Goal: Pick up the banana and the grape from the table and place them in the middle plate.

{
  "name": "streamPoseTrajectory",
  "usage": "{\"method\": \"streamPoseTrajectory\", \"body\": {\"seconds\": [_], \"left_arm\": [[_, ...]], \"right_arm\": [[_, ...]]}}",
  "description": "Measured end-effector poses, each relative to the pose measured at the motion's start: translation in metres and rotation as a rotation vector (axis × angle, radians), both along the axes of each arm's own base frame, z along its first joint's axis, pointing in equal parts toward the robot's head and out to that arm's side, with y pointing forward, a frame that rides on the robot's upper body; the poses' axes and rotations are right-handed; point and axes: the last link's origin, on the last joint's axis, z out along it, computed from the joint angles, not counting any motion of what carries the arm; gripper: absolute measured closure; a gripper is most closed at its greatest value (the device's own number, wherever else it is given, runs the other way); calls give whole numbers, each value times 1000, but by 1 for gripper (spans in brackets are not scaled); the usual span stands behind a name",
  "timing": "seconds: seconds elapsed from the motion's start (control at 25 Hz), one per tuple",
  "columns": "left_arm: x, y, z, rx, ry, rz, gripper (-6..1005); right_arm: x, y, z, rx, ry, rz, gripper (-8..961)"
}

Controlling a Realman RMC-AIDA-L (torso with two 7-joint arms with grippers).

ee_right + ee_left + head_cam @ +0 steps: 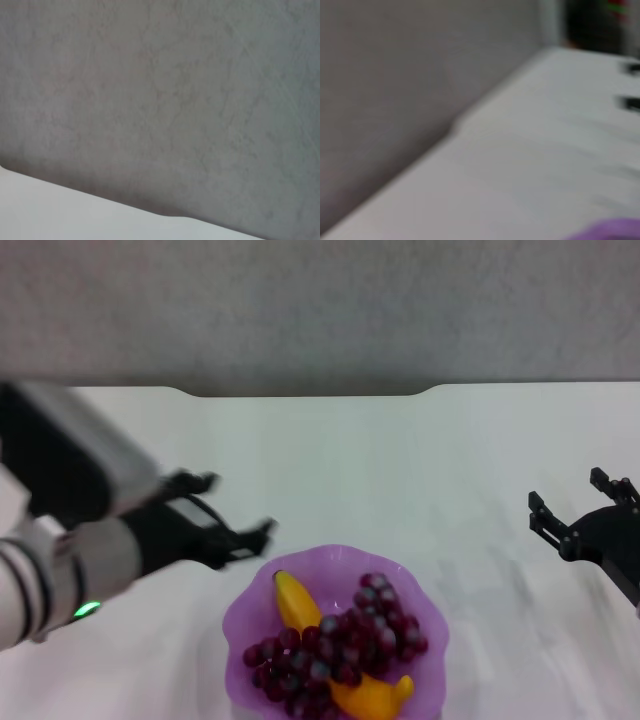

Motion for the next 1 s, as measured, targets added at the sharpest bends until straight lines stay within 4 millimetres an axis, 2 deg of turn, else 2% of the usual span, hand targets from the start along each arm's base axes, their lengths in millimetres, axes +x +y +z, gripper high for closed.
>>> {"method": "streamPoseTrajectory", "body": {"seconds": [0.08,0.16,0.32,0.4,0.56,0.64,0.76,1.0], "left_arm": [[-24,4,7,145,-68,48,106],[-35,7,7,211,-106,70,106],[-69,14,4,389,-201,171,106],[-84,16,-4,474,-210,201,106],[-104,12,-14,613,-189,173,105],[-116,8,-12,683,-207,143,105],[-138,3,-5,742,-360,90,105],[-176,-3,16,688,-646,133,105]], "right_arm": [[-1,1,0,3,4,2,75],[-2,1,1,5,5,4,76],[-3,2,0,4,5,6,75],[-3,3,0,4,6,9,75],[-4,4,0,1,0,11,76],[-5,5,0,-3,-2,15,76],[-6,6,-1,-3,-1,17,76],[-10,6,-3,-14,-1,35,75]]}}
